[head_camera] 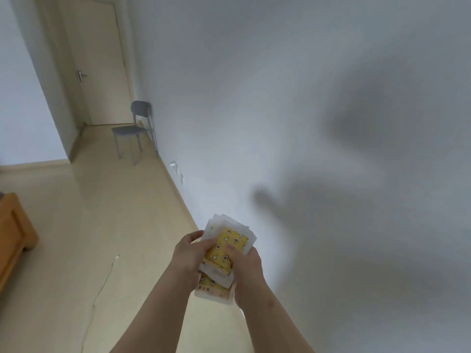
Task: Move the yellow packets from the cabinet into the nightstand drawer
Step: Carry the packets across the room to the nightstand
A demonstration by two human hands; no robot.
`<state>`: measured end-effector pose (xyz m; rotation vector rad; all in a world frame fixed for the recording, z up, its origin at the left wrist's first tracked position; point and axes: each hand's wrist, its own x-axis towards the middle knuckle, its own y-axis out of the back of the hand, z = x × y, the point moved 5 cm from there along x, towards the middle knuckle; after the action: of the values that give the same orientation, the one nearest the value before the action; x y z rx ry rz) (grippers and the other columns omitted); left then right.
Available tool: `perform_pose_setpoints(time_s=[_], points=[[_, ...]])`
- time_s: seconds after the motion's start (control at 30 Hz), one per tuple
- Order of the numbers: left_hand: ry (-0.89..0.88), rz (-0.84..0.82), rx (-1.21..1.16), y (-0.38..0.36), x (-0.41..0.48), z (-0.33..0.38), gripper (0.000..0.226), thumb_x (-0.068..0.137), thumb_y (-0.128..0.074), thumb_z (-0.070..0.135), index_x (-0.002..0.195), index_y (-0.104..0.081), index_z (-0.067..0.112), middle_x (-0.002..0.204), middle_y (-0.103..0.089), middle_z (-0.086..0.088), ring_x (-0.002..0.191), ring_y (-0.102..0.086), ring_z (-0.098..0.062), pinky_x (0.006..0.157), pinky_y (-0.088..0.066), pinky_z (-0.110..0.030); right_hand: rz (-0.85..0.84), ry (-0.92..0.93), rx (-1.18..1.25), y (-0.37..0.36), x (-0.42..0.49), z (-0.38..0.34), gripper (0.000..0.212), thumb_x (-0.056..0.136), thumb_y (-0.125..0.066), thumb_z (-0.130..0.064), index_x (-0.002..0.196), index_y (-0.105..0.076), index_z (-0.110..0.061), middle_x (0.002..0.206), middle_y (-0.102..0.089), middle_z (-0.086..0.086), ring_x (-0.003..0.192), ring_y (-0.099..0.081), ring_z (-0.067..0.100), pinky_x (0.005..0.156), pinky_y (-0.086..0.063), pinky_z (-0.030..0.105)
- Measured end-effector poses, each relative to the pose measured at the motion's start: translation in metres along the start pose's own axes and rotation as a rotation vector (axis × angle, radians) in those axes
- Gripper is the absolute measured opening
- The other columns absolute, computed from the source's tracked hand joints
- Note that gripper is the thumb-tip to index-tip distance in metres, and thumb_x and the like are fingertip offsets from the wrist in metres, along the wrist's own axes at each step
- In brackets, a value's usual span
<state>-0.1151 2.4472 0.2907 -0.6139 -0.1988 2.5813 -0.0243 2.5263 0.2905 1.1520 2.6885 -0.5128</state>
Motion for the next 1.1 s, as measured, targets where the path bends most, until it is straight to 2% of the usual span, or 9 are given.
perform_pose_setpoints(time_s=[0.17,0.3,0.43,0.57,0.63,0.73,0.83,0.97,1.1], points=[[-0.03,0.152,-0.062,-0.021,0.088,0.043,0.034,0.086,-0.065,0.007,0.116,-0.052,0.015,0.093,-0.068,-0.019,0.079,-0.067,-0.035,0.074,-0.055,-0.046,-0.156,0.003,-0.086,-0.023,0.114,-0.038,0.014,0.091,-0.056,-0.01,0.098,-0.067,-0.014,0.093,-0.072,0.013,0.084,-0.071,0.03,0.08,-0.056,0.051],[-0.047,0.269,-0.093,-0.01,0.148,0.072,0.035,0.085,-0.066,0.008,0.117,-0.053,0.016,0.097,-0.068,-0.02,0.085,-0.067,-0.036,0.079,-0.055,-0.05,-0.292,-0.017,-0.107,-0.06,0.182,-0.049,0.016,0.092,-0.054,-0.009,0.104,-0.065,-0.012,0.094,-0.072,0.012,0.081,-0.072,0.025,0.072,-0.059,0.041],[-0.058,0.335,-0.111,0.006,0.221,0.098,0.038,0.084,-0.067,0.008,0.118,-0.053,0.016,0.099,-0.068,-0.02,0.087,-0.067,-0.038,0.081,-0.054,-0.052,-0.312,-0.077,-0.126,-0.102,0.259,-0.05,0.016,0.089,-0.058,-0.013,0.104,-0.064,-0.015,0.096,-0.072,0.01,0.084,-0.071,0.025,0.074,-0.059,0.041],[-0.066,0.352,-0.137,0.029,0.319,0.13,0.038,0.084,-0.067,0.008,0.118,-0.052,0.016,0.1,-0.068,-0.021,0.088,-0.067,-0.038,0.083,-0.054,-0.054,-0.349,-0.068,-0.163,-0.158,0.353,-0.052,0.012,0.09,-0.058,-0.014,0.1,-0.064,-0.017,0.093,-0.072,0.007,0.081,-0.071,0.021,0.067,-0.058,0.034],[-0.058,0.366,-0.141,0.037,0.346,0.148,0.038,0.085,-0.067,0.008,0.118,-0.052,0.015,0.099,-0.068,-0.021,0.088,-0.067,-0.038,0.083,-0.053,-0.054,-0.362,-0.068,-0.179,-0.179,0.38,-0.058,0.012,0.09,-0.058,-0.014,0.099,-0.064,-0.017,0.092,-0.072,0.008,0.081,-0.071,0.022,0.07,-0.059,0.037],[-0.047,0.407,-0.131,0.067,0.418,0.194,0.039,0.085,-0.067,0.008,0.12,-0.052,0.013,0.098,-0.068,-0.021,0.086,-0.067,-0.038,0.081,-0.054,-0.054,-0.401,-0.068,-0.182,-0.241,0.448,-0.069,0.015,0.09,-0.057,-0.011,0.103,-0.065,-0.013,0.094,-0.072,0.011,0.085,-0.071,0.026,0.081,-0.057,0.048],[-0.081,0.424,-0.11,0.087,0.489,0.249,0.036,0.085,-0.067,0.008,0.117,-0.052,0.015,0.095,-0.068,-0.019,0.083,-0.067,-0.037,0.077,-0.055,-0.05,-0.448,-0.073,-0.122,-0.301,0.519,-0.084,0.014,0.091,-0.056,-0.009,0.101,-0.065,-0.012,0.094,-0.072,0.013,0.084,-0.071,0.027,0.079,-0.057,0.047],[-0.071,0.465,-0.125,0.113,0.572,0.285,0.037,0.085,-0.066,0.007,0.117,-0.051,0.016,0.098,-0.067,-0.02,0.086,-0.067,-0.038,0.08,-0.054,-0.053,-0.468,-0.114,-0.113,-0.359,0.6,-0.086,0.016,0.09,-0.056,-0.007,0.102,-0.065,-0.013,0.095,-0.072,0.013,0.085,-0.071,0.028,0.081,-0.056,0.051],[-0.065,0.536,-0.168,0.145,0.662,0.315,0.041,0.085,-0.065,0.005,0.122,-0.05,0.013,0.096,-0.066,-0.02,0.082,-0.066,-0.036,0.074,-0.055,-0.048,-0.534,-0.157,-0.126,-0.422,0.688,-0.083,0.015,0.09,-0.055,-0.007,0.1,-0.066,-0.01,0.096,-0.072,0.015,0.087,-0.071,0.031,0.083,-0.055,0.053]])
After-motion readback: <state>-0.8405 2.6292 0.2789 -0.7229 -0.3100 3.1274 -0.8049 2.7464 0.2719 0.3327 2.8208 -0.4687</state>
